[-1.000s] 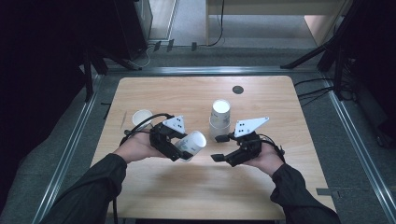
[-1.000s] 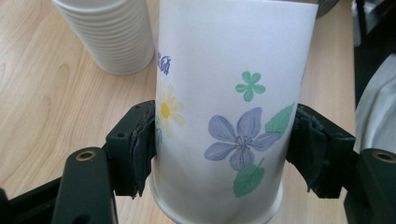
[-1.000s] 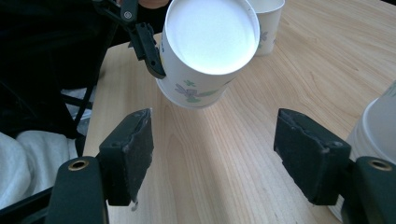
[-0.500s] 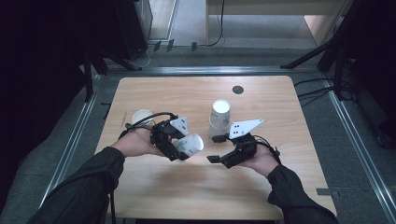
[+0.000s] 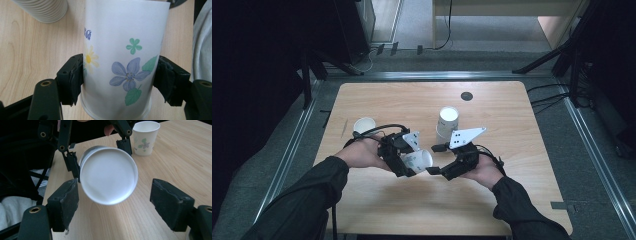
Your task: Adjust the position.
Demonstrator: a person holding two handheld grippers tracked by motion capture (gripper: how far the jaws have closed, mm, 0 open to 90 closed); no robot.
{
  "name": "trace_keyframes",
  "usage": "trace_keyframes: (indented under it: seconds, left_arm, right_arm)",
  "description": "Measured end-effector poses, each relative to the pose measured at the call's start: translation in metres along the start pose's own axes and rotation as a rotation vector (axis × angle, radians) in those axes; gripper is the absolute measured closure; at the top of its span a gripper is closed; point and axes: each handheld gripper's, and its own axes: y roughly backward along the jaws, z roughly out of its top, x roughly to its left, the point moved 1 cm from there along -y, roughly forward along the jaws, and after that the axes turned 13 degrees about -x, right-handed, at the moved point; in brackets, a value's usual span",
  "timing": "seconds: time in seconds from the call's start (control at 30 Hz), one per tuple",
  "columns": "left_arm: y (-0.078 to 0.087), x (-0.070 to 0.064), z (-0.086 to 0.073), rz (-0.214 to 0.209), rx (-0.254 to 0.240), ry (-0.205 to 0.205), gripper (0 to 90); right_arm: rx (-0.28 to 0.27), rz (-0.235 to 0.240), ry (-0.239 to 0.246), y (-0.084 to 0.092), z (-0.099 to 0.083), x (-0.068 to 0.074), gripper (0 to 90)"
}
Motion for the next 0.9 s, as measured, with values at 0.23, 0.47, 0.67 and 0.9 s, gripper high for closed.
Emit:
trace_keyframes:
  seconds: [0.23, 0.47, 0.67, 0.9]
  left_arm:
    - [0.001, 0.000, 0.006, -0.007, 0.040, -0.042, 29.4]
    - [0.000, -0.001, 0.013, -0.018, 0.065, -0.075, 29.5]
    - [-0.003, -0.002, 0.014, -0.020, 0.076, -0.088, 29.5]
    - [-0.002, -0.001, 0.014, -0.022, 0.074, -0.081, 29.5]
  right_arm:
    - [0.009, 0.024, 0.013, -0.010, 0.002, 0.003, 23.5]
    - [0.014, 0.040, 0.021, -0.018, 0.004, 0.005, 24.8]
    - [0.032, 0.038, 0.031, -0.019, 0.003, 0.006, 29.5]
    - [0.035, 0.045, 0.037, -0.019, 0.004, 0.007, 34.2]
